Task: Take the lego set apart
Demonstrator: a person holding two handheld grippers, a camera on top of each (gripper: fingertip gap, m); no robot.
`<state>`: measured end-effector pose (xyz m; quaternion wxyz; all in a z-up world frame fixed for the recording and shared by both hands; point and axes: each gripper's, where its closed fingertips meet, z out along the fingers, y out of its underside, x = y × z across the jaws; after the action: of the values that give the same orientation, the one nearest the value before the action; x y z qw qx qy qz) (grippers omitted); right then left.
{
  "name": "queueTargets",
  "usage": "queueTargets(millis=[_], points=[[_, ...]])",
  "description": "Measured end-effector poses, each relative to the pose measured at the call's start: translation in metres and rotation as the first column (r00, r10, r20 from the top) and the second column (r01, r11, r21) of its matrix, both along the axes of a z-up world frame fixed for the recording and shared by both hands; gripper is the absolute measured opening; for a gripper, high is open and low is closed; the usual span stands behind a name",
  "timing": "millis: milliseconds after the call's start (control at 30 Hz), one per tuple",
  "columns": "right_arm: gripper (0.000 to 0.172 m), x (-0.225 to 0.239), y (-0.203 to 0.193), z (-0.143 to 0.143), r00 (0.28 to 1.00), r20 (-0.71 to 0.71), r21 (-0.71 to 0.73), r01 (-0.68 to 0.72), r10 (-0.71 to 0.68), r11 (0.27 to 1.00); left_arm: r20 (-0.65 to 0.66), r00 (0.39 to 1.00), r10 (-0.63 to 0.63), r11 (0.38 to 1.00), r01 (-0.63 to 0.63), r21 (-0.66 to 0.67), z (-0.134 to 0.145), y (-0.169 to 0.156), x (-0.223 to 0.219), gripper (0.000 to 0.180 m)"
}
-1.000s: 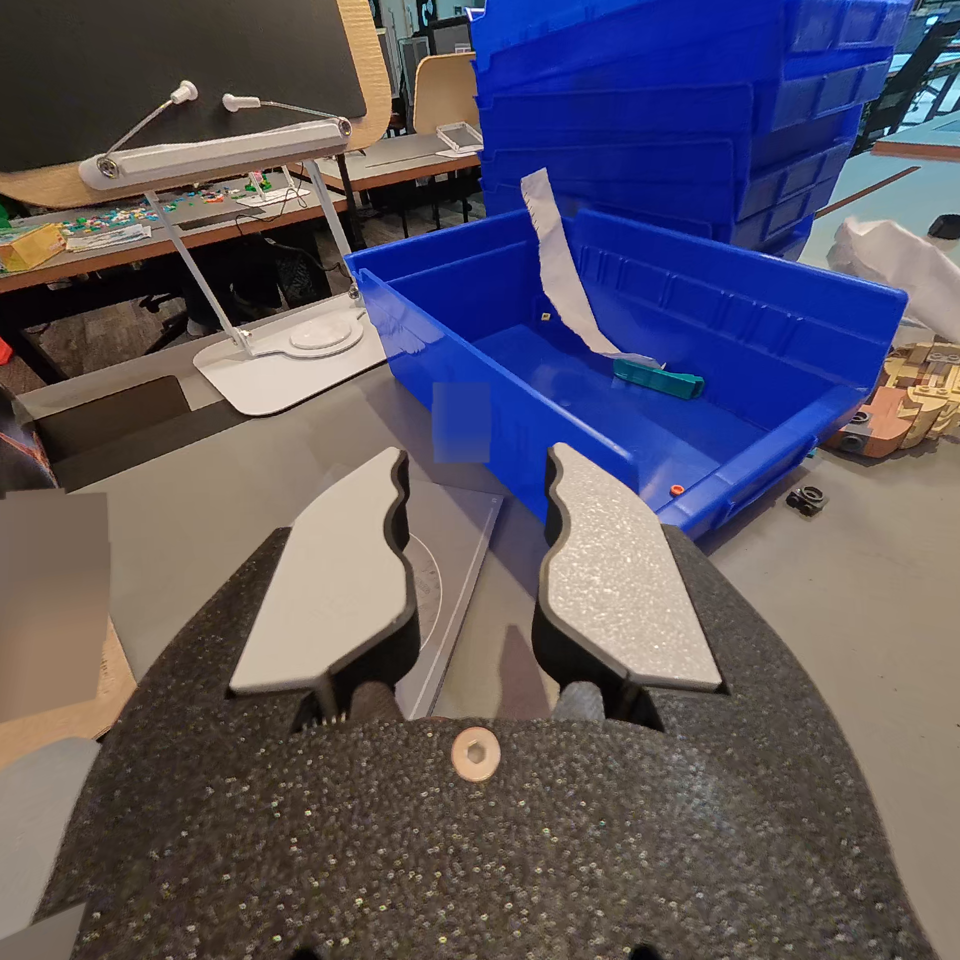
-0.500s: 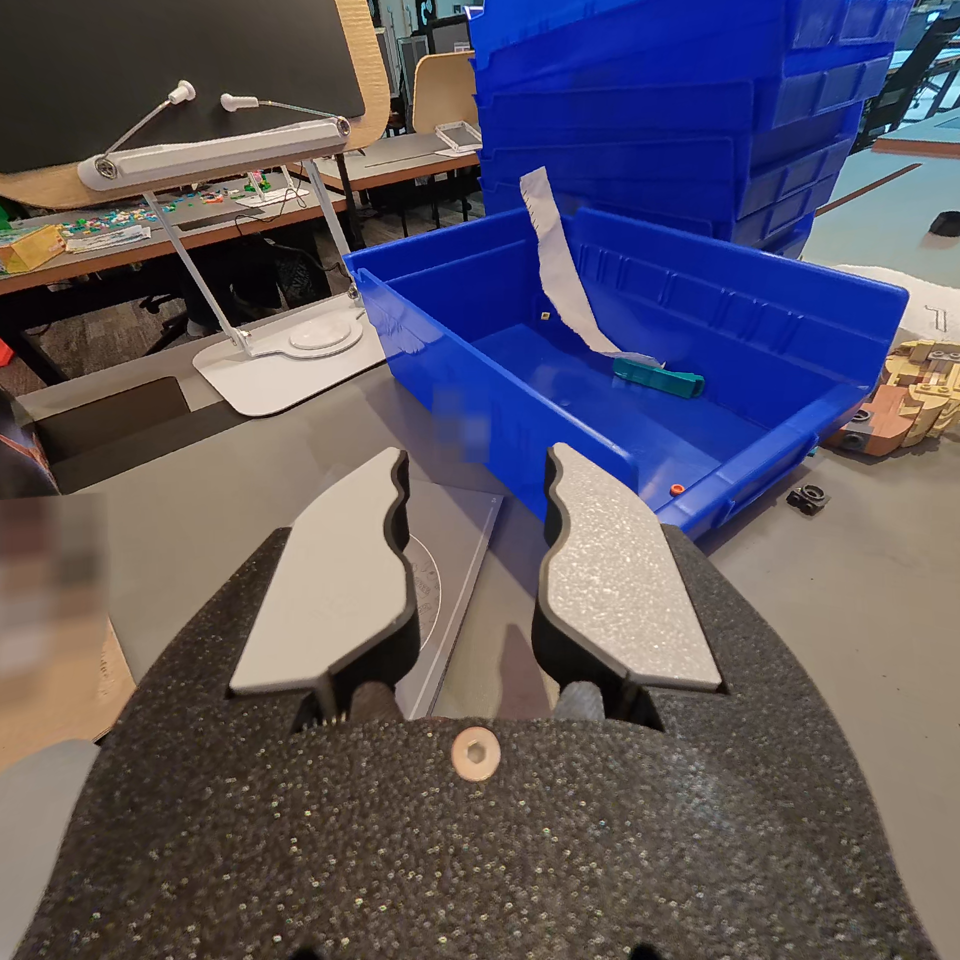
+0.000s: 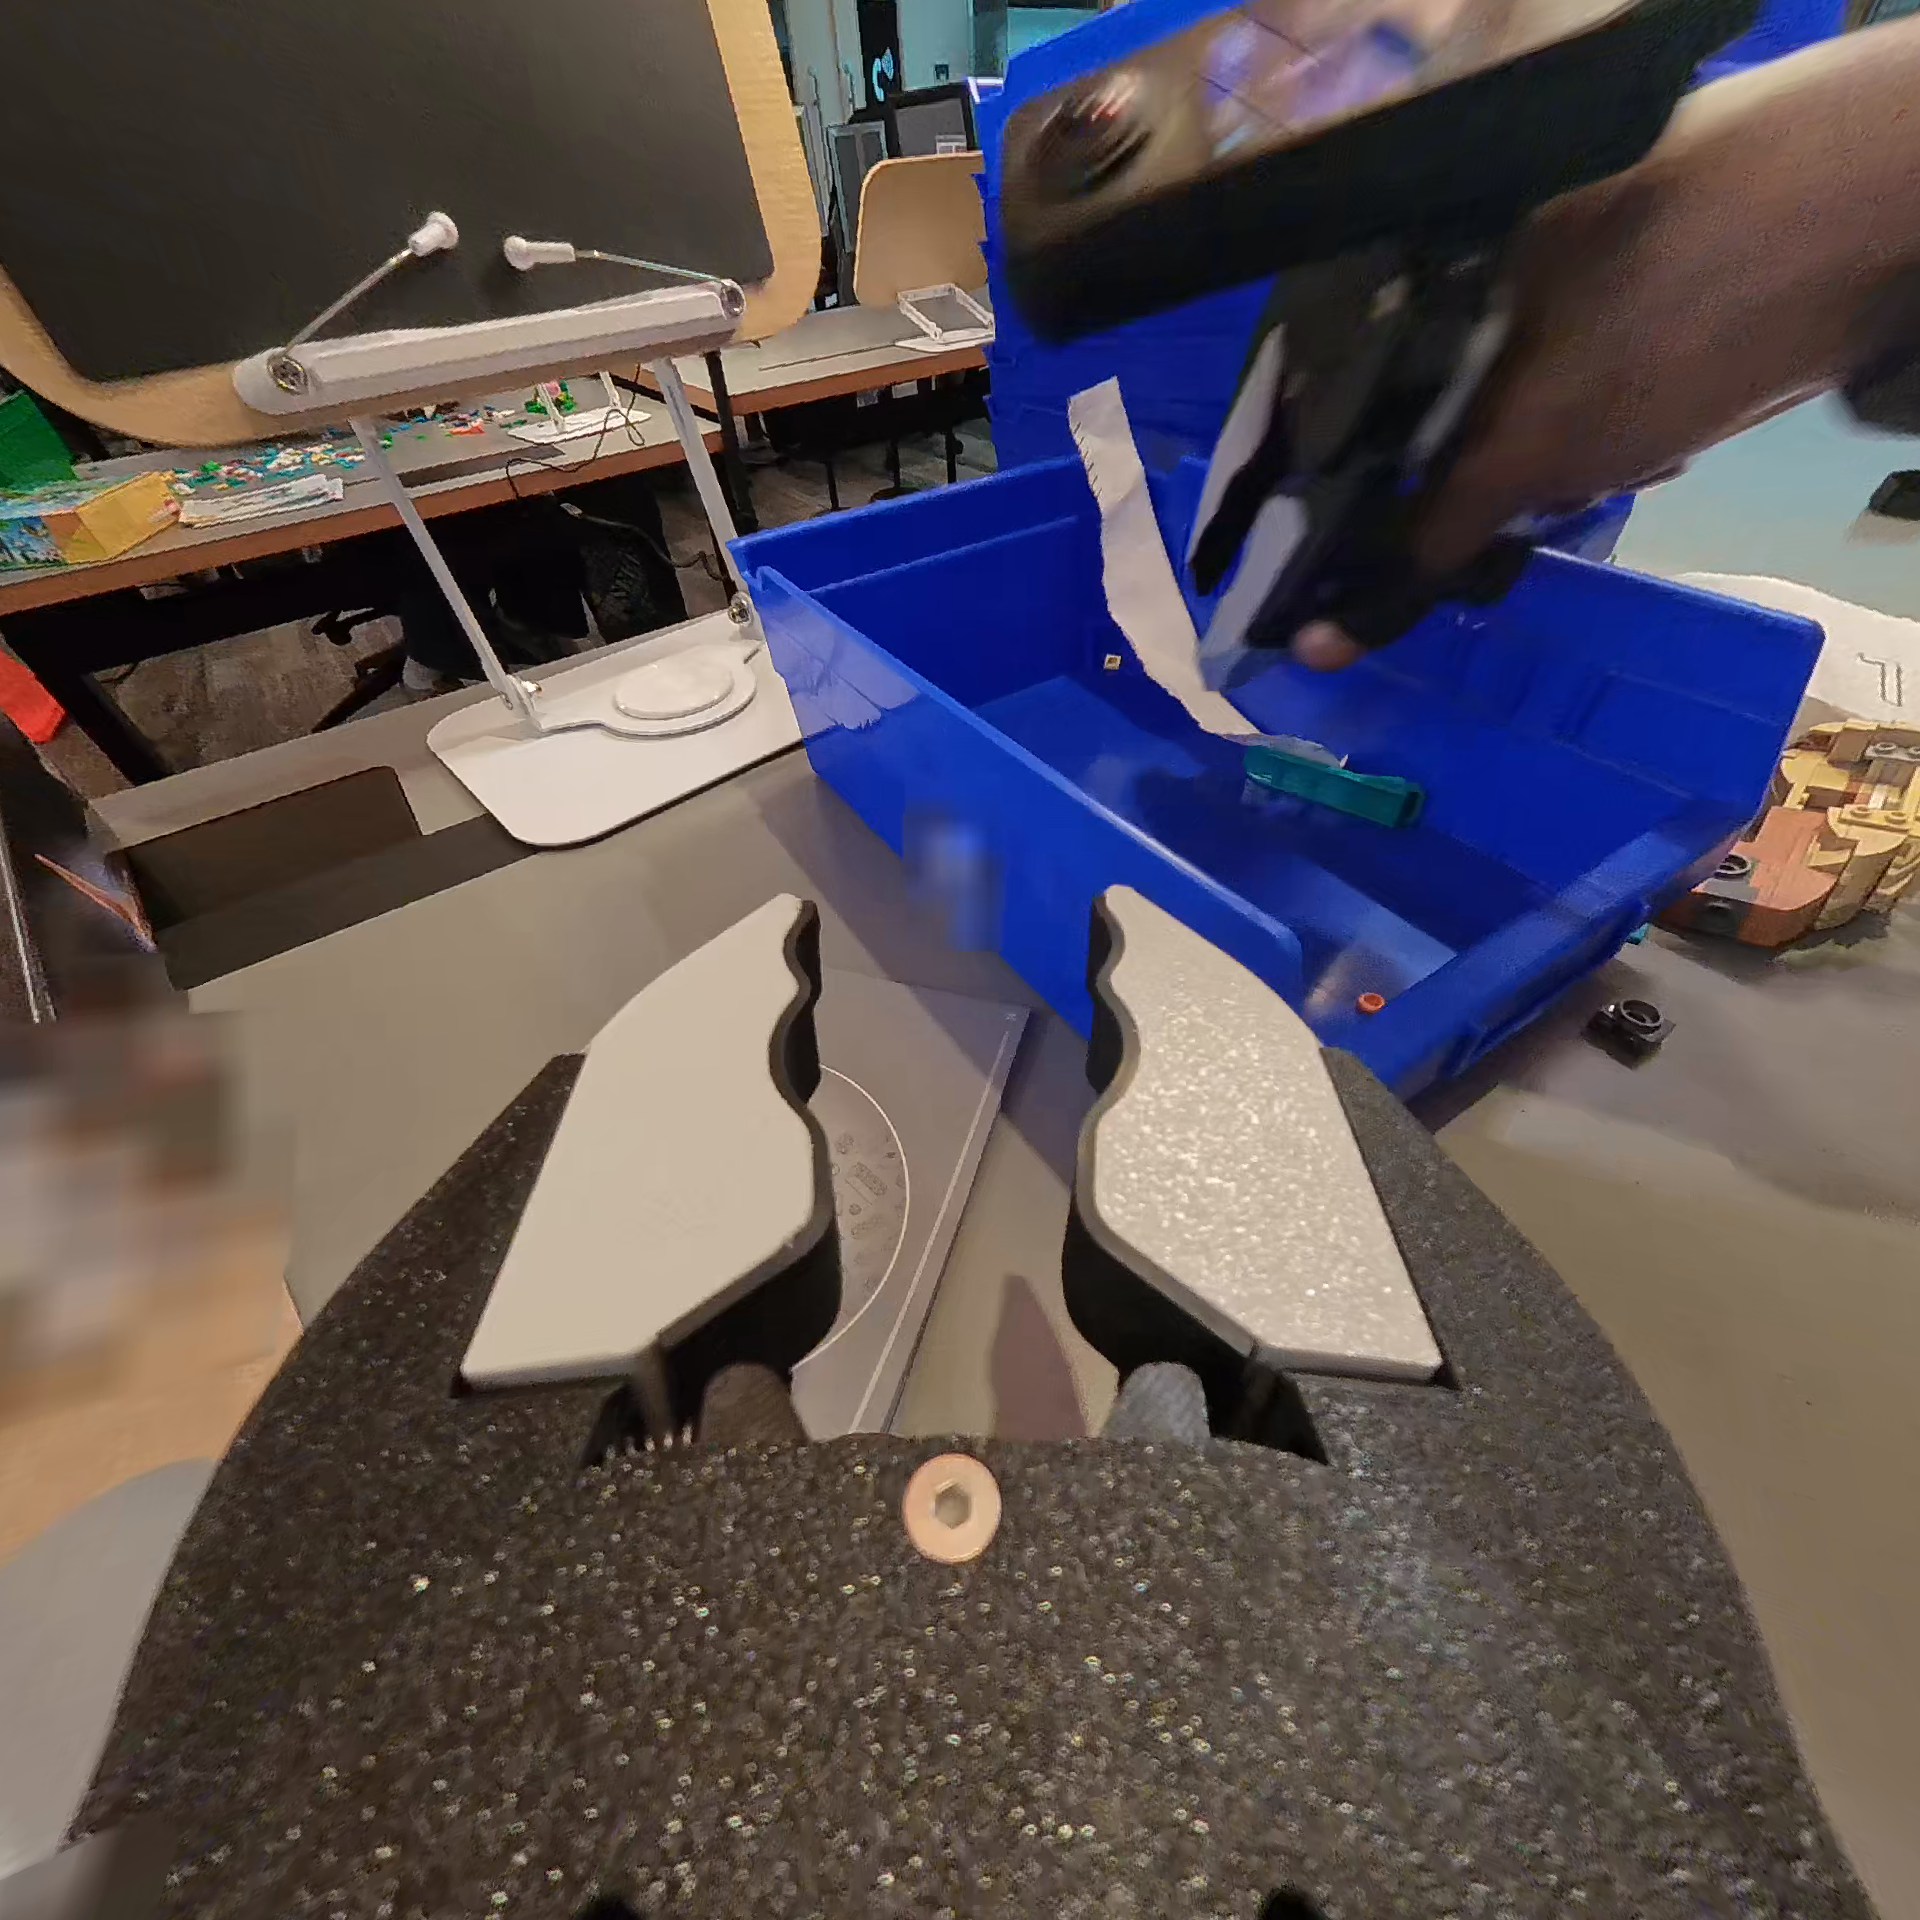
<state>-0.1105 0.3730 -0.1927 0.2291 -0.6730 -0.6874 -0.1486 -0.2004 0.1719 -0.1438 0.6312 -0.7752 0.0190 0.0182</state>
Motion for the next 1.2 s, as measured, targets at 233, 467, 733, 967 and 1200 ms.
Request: queueTargets(millis=[233,467,733,967,1200], points=[[0.043,0.0,0.031,-0.043,0.955,0.252,0.063,0.143,-0.154,0.988,0.014,1.0,-0.013,0.999,0.012,0.033,0.011,-0.002,0.002,0.049],[0.016,0.012,0.041,-0.054,0.921,0.338,0.081,0.174,-0.191,0.981,0.046,0.999,-0.018,0.999,0.016,0.049,0.015,-0.003,0.001,0.048],[0.001,-0.002,0.035,-0.026,0.985,0.121,0.035,0.121,-0.124,0.992,0.041,0.999,-0.012,0.999,0.01,0.045,0.013,-0.002,0.0,0.049],[0.0,-0.025,-0.037,0.065,0.907,-0.421,-0.189,-0.077,-0.01,0.979,0.038,0.999,-0.023,0.998,0.021,0.051,0.011,-0.001,0.0,0.049],[0.0,-0.022,-0.137,0.12,0.679,-0.734,-0.355,-0.411,0.022,0.839,0.149,0.949,-0.277,0.956,0.256,0.145,0.024,-0.005,0.035,0.057]])
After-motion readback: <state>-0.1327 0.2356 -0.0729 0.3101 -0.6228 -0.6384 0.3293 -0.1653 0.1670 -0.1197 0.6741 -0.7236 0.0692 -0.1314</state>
